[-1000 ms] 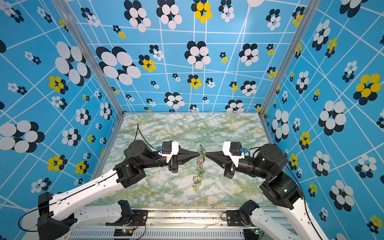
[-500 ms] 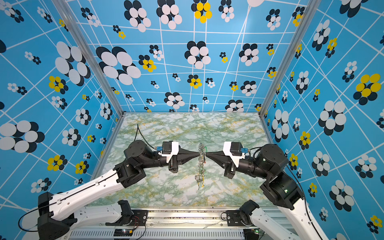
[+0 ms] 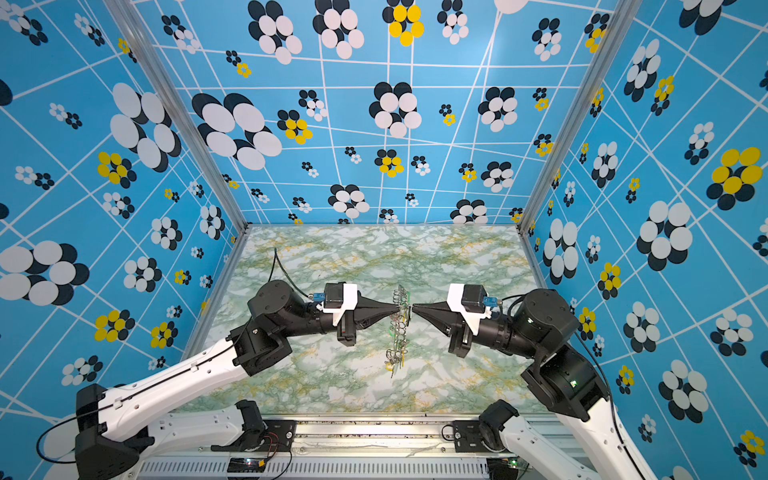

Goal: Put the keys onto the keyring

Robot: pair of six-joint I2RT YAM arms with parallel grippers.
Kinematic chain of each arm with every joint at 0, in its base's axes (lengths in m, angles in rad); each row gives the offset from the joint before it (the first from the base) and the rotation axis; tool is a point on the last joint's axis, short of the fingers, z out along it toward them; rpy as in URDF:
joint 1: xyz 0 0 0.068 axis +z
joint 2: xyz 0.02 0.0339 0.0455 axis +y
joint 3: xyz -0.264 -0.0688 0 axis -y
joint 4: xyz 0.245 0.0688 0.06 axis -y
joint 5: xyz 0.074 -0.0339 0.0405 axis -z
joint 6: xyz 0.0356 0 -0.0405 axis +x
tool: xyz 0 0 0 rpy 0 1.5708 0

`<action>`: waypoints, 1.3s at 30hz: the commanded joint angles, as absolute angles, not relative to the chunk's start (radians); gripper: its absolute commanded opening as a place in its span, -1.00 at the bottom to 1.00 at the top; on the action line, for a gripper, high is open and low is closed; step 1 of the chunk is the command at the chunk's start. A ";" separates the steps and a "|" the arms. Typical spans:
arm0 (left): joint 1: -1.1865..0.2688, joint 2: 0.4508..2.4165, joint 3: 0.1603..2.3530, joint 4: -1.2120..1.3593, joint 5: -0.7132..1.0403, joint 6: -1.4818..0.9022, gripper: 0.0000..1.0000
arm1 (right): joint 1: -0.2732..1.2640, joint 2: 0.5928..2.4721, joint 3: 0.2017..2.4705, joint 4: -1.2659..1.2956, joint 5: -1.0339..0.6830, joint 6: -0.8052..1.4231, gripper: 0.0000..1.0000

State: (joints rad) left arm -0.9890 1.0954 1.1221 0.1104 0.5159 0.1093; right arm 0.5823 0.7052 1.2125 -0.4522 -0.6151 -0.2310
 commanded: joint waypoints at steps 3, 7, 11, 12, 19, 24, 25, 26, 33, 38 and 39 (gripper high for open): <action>-0.993 1.059 1.089 0.268 0.517 0.142 -1.00 | 0.586 0.662 1.138 -0.368 -0.627 -0.198 -1.00; -0.992 1.074 1.066 0.337 0.522 0.141 -1.00 | 0.586 0.639 1.085 -0.340 -0.616 -0.184 -1.00; -0.986 1.099 1.062 0.387 0.550 0.118 -1.00 | 0.586 0.636 1.067 -0.321 -0.631 -0.181 -1.00; -0.986 1.101 1.065 0.394 0.553 0.114 -1.00 | 0.585 0.641 1.073 -0.323 -0.638 -0.181 -1.00; -0.985 1.104 1.054 0.418 0.554 0.101 -1.00 | 0.586 0.654 1.103 -0.326 -0.664 -0.181 -1.00; -0.985 1.105 1.046 0.425 0.551 0.106 -1.00 | 0.587 0.661 1.115 -0.321 -0.682 -0.172 -1.00; -0.984 1.105 1.046 0.422 0.552 0.109 -1.00 | 0.588 0.662 1.117 -0.317 -0.685 -0.169 -1.00; -0.985 1.104 1.044 0.419 0.551 0.110 -1.00 | 0.588 0.664 1.120 -0.310 -0.691 -0.165 -1.00; -0.986 1.098 1.029 0.443 0.546 0.106 -1.00 | 0.588 0.684 1.140 -0.309 -0.703 -0.158 -1.00; -0.985 1.090 1.028 0.449 0.548 0.104 -1.00 | 0.588 0.694 1.140 -0.310 -0.698 -0.158 -1.00; -0.986 1.088 1.029 0.449 0.549 0.103 -1.00 | 0.587 0.692 1.138 -0.310 -0.695 -0.158 -1.00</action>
